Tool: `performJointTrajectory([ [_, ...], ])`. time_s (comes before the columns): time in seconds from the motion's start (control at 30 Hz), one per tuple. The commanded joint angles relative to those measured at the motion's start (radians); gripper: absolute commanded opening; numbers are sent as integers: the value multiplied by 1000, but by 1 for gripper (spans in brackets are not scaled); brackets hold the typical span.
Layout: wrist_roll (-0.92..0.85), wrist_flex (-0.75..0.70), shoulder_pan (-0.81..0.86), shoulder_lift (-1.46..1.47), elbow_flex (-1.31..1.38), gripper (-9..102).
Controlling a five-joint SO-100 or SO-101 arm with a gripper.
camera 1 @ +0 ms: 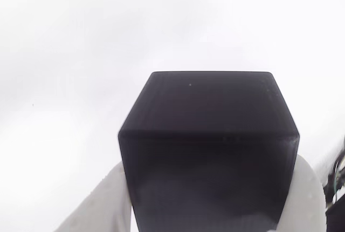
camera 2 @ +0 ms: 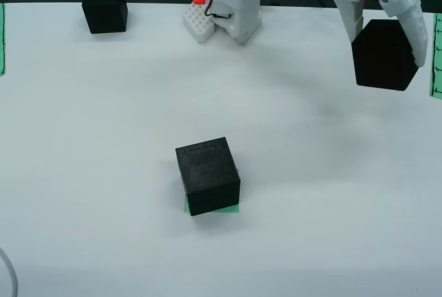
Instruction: Stack 3 Blocks on the chosen place.
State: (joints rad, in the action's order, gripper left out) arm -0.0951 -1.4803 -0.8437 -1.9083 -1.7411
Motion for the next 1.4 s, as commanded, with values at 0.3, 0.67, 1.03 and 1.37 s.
performJointTrajectory([
  [0.3,-218,-75,563,-106,52,20],
  [0.67,-272,-92,781,60,256,20],
  [1.03,-288,-92,902,227,319,20],
  [1.37,-305,-92,911,308,327,20],
])
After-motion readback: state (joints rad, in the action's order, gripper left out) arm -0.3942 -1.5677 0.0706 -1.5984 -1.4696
